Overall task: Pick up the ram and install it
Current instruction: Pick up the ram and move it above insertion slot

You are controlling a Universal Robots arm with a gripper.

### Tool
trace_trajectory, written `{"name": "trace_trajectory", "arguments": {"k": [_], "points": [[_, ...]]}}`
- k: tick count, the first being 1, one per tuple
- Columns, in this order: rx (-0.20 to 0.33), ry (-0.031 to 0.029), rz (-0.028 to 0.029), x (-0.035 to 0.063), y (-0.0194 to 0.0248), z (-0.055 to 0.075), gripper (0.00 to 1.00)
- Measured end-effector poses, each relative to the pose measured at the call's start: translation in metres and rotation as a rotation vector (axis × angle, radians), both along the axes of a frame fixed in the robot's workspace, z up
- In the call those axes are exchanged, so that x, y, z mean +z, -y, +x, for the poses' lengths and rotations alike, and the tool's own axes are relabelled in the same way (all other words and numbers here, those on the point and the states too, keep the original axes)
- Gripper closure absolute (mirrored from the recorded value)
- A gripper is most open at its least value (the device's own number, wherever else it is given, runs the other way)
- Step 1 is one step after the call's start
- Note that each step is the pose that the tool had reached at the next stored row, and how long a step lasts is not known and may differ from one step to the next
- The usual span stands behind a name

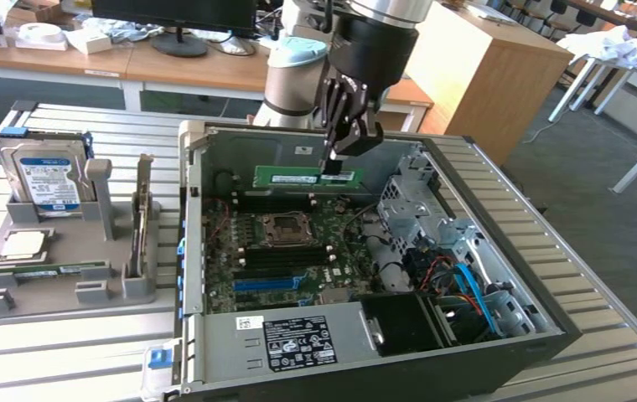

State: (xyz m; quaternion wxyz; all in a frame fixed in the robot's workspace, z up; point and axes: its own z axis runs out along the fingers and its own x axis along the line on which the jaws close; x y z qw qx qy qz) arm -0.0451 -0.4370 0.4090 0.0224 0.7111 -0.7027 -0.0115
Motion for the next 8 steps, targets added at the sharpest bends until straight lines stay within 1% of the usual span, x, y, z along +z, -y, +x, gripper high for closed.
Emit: {"name": "trace_trajectory", "arguments": {"k": [3,8], "points": [[-0.009,-0.0001,-0.0001,-0.0002,-0.0011,0.0,0.89],[-0.009,-0.0001,-0.0001,-0.0003,-0.0015,0.0001,0.89]]}}
